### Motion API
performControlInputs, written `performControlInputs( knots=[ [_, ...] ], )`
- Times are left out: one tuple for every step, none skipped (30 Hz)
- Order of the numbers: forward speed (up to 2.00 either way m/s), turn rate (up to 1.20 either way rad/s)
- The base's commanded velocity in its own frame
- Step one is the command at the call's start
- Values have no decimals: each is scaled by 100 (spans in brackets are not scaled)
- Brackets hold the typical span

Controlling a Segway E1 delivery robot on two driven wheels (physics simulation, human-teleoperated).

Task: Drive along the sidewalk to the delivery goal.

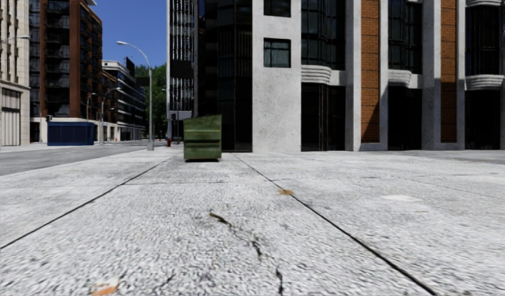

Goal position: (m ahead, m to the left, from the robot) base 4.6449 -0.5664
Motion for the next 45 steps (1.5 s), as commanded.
performControlInputs(
  knots=[
    [200,0],
    [200,0],
    [200,0],
    [200,0],
    [200,0],
    [200,0],
    [200,0],
    [200,0],
    [200,0],
    [200,0],
    [200,0],
    [200,0],
    [200,0],
    [200,0],
    [200,0],
    [200,0],
    [200,0],
    [200,0],
    [200,0],
    [200,0],
    [200,0],
    [200,0],
    [200,0],
    [200,0],
    [200,0],
    [200,0],
    [200,0],
    [200,0],
    [200,0],
    [200,0],
    [200,0],
    [200,0],
    [200,0],
    [200,0],
    [200,0],
    [200,0],
    [200,0],
    [200,0],
    [200,0],
    [200,0],
    [200,0],
    [200,0],
    [200,0],
    [200,0],
    [200,0]
  ],
)
